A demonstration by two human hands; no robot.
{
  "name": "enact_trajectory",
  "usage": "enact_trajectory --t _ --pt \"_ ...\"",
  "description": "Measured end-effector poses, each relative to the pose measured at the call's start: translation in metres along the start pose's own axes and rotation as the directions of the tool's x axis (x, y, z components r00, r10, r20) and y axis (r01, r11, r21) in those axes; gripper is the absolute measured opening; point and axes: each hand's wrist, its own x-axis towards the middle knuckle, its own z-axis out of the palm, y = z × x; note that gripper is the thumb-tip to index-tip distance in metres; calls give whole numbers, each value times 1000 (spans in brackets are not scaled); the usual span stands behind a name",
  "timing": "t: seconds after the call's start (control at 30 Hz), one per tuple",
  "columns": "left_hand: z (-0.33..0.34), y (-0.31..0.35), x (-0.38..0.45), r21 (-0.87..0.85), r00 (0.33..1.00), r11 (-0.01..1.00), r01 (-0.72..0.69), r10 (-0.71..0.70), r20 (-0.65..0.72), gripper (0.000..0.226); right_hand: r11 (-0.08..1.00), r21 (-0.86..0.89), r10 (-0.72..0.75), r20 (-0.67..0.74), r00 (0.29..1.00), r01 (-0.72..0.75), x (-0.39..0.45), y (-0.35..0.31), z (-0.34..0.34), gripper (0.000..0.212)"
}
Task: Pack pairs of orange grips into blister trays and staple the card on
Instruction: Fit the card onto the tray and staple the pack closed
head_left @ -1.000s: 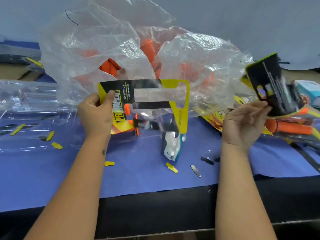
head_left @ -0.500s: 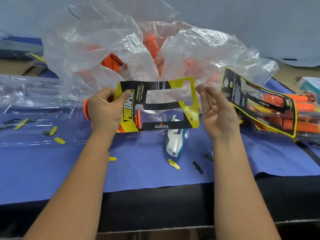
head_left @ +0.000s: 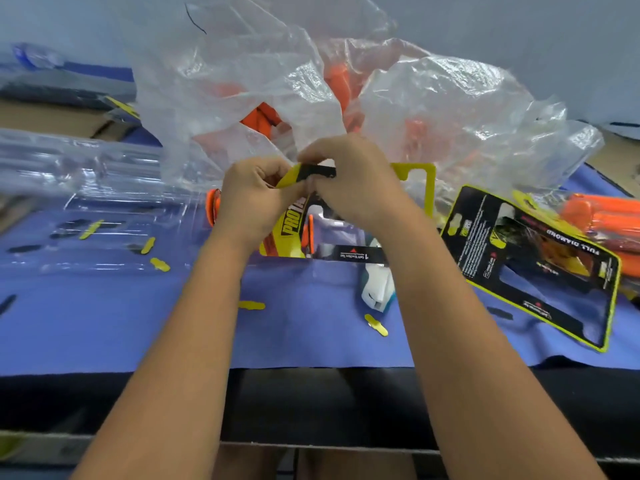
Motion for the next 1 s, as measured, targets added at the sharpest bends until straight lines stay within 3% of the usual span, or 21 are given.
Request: enact_trajectory --t 0.13,0.23,0.3,0.4,0.47,0.53,0.7,0.8,0.87,0.93,1.0 --pt "-28 17 12 -58 996 998 -9 14 88 19 998 -48 -39 1 999 39 9 -7 -14 9" --pt "-47 21 17 -106 999 994 -28 26 -22 26 968 252 21 -175 984 24 14 -11 -15 15" --pt "-58 16 15 -172 992 985 -29 8 -123 21 836 547 158 -292 943 29 17 -12 -14 18" --pt "-70 0 2 -299 982 945 130 -165 -93 27 451 891 407 -252 878 48 18 -10 -9 15" --pt "-73 -10 -5 -395 955 876 277 -295 14 42 304 952 534 -210 819 46 19 -6 -1 17" --pt "-75 -16 -9 -440 934 826 352 -343 104 52 246 968 653 -196 731 40 17 0 9 19" --pt "-83 -21 -13 -327 934 883 337 -271 231 29 43 998 812 -57 580 38 6 7 33 13" --pt "-88 -24 -17 -253 904 888 384 -305 300 25 8 1000 827 4 562 -18 0 8 41 22" --pt "-91 -26 -18 -169 908 913 372 -320 270 21 17 996 798 36 601 -82 -4 7 39 22" --pt "-95 -26 -17 -131 912 914 385 -355 205 23 109 982 750 21 661 -156 -7 10 36 15" --pt "-98 -26 -15 -86 917 918 387 -374 139 29 277 931 705 -28 709 -239 -10 18 31 11"
